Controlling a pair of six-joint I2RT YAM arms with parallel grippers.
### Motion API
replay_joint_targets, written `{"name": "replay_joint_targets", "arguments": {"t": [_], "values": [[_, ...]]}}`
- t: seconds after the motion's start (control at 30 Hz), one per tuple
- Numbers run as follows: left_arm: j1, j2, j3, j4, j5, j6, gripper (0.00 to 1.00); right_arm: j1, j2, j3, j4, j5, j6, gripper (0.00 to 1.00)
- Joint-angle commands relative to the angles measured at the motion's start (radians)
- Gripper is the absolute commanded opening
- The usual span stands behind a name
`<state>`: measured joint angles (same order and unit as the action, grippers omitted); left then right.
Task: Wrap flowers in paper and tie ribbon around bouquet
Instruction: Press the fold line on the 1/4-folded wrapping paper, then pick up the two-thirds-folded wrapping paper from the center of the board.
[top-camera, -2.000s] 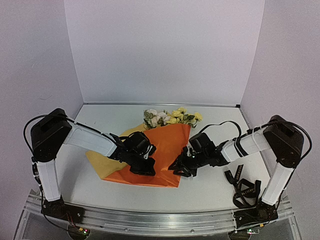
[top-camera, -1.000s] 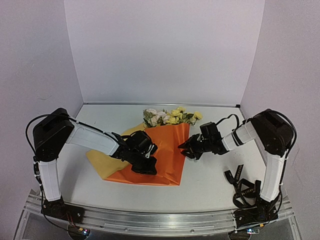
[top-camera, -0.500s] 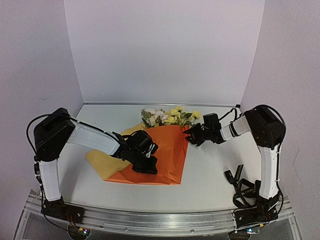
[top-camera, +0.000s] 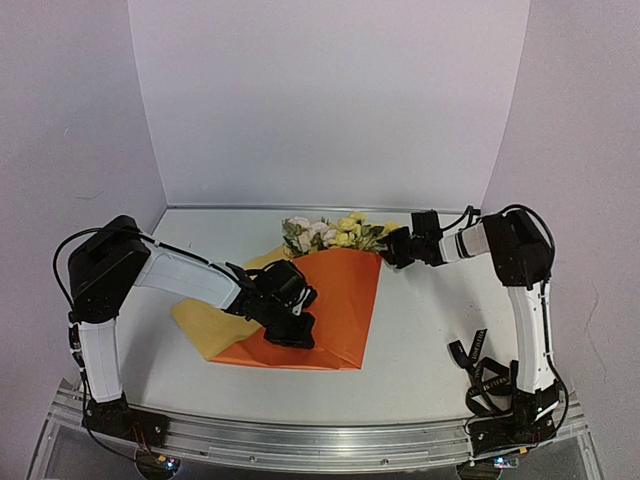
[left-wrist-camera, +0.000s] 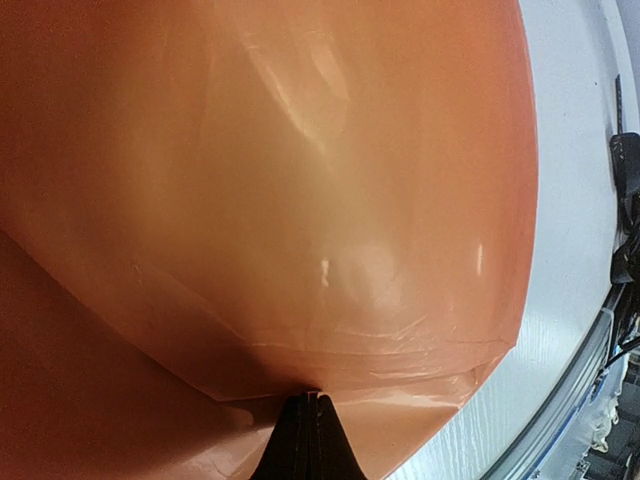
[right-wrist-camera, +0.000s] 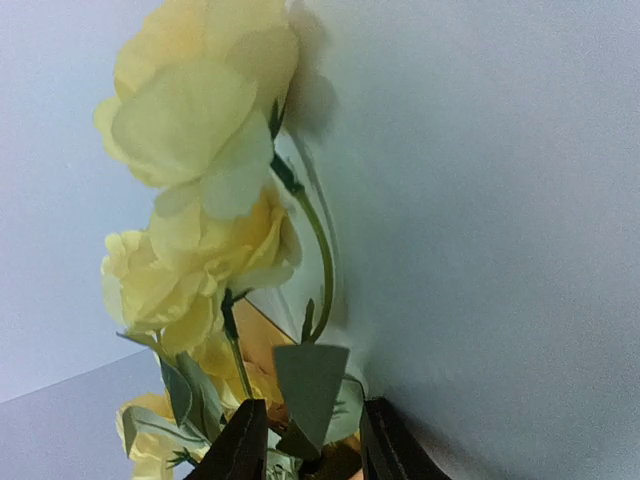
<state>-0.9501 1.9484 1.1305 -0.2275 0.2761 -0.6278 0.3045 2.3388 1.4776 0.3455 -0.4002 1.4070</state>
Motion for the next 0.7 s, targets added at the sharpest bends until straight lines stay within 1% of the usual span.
{"name": "replay_joint_targets", "arguments": {"t": [0.0, 0.13, 0.2, 0.27, 0.33, 0.4, 0.5, 0.57, 0.6, 0.67], "values": [[0.003, 0.007, 0.054, -0.116, -0.067, 0.022, 0.0, -0.018, -0.085, 0.033, -0.097, -0.073, -0.039, 0.35], [0.014, -0.028, 0.104, -0.136, -0.088, 0.019, 0.0, 0.0, -0.277, -0.056, -0.22, -0.151, -0.195, 0.35], [0.022, -0.06, 0.104, -0.126, -0.087, 0.003, 0.01, 0.022, -0.382, -0.115, -0.313, -0.187, -0.297, 0.35], [0.027, -0.087, 0.101, -0.119, -0.079, -0.013, 0.01, 0.058, -0.482, -0.182, -0.412, -0.204, -0.392, 0.35], [0.028, -0.119, 0.098, -0.122, -0.078, -0.028, 0.02, 0.112, -0.574, -0.248, -0.516, -0.191, -0.498, 0.35], [0.029, -0.16, 0.081, -0.129, -0.083, -0.049, 0.03, 0.176, -0.631, -0.297, -0.578, -0.171, -0.586, 0.35], [0.033, -0.244, 0.018, -0.137, -0.093, -0.101, 0.06, 0.261, -0.661, -0.348, -0.601, -0.166, -0.644, 0.33], [0.042, -0.302, -0.041, -0.146, -0.088, -0.158, 0.06, 0.31, -0.653, -0.376, -0.587, -0.172, -0.649, 0.31], [0.045, -0.338, -0.082, -0.153, -0.089, -0.181, 0.06, 0.328, -0.643, -0.382, -0.576, -0.179, -0.65, 0.3], [0.047, -0.426, -0.177, -0.171, -0.098, -0.254, 0.11, 0.382, -0.623, -0.383, -0.569, -0.181, -0.664, 0.29]]}}
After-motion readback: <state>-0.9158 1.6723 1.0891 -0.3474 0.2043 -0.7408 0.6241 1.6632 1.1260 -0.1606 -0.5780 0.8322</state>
